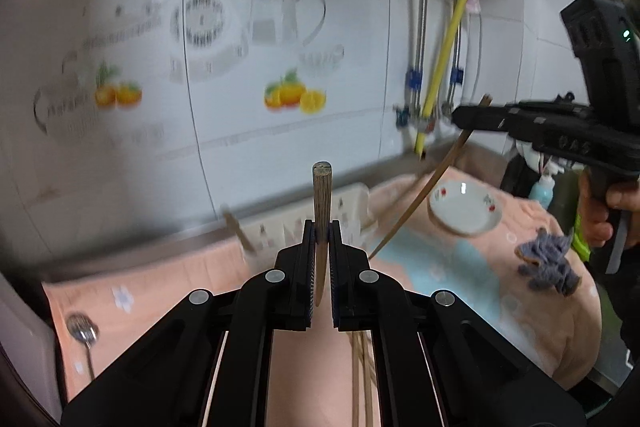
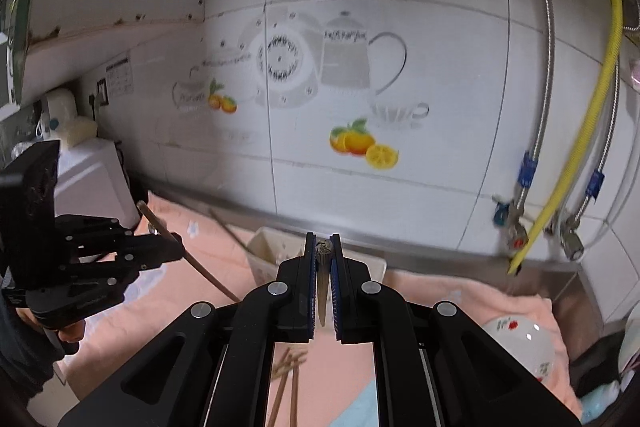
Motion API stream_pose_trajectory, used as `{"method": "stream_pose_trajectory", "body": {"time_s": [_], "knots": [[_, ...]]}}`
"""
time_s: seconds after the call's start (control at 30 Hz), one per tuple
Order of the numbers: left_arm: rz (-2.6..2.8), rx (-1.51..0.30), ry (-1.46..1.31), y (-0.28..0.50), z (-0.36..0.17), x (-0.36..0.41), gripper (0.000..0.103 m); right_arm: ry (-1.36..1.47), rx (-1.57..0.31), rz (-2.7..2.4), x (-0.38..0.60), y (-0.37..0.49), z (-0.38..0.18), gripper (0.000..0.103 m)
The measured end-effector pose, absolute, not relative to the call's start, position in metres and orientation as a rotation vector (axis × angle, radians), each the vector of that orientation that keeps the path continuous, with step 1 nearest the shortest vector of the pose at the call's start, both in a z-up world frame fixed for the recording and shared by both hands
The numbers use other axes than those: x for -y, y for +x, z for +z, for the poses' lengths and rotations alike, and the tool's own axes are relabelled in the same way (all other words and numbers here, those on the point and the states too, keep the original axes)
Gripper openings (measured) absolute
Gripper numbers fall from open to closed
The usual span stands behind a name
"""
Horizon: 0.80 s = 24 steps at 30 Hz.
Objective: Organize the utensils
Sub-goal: 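Raise the right gripper's chopstick upright to the holder while the left gripper carries its own, then drop the right gripper's chopstick into the holder and open while the left gripper releases its own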
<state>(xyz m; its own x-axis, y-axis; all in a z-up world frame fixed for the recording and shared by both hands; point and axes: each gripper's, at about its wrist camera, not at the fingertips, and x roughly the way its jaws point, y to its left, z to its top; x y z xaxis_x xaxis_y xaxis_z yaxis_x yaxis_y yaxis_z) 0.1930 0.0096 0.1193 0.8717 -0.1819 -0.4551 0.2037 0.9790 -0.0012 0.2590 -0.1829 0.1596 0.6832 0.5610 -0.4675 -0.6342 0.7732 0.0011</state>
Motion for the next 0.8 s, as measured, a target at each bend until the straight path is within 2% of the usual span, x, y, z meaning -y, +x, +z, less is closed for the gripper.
{"method": "stream_pose_trajectory", "body": {"time_s": [0.13,0.3,0.8], "knots": [[-0.186,-0.409,0.064,0.201,0.151,-0.011,0.005,-0.155,-0.447,0.667,0.180,0.270,0.176,0.006],[-0.147,-0.396,0.047,0.222,0.163,-0.022,0.005,-0.150,-0.434,0.640,0.175,0.287,0.183,0.006],[-0.102,-0.518,-0.021,0.265,0.114,-0.046,0.005,-0.127,-0.421,0.601,0.170,0.314,0.182,0.006]]}}
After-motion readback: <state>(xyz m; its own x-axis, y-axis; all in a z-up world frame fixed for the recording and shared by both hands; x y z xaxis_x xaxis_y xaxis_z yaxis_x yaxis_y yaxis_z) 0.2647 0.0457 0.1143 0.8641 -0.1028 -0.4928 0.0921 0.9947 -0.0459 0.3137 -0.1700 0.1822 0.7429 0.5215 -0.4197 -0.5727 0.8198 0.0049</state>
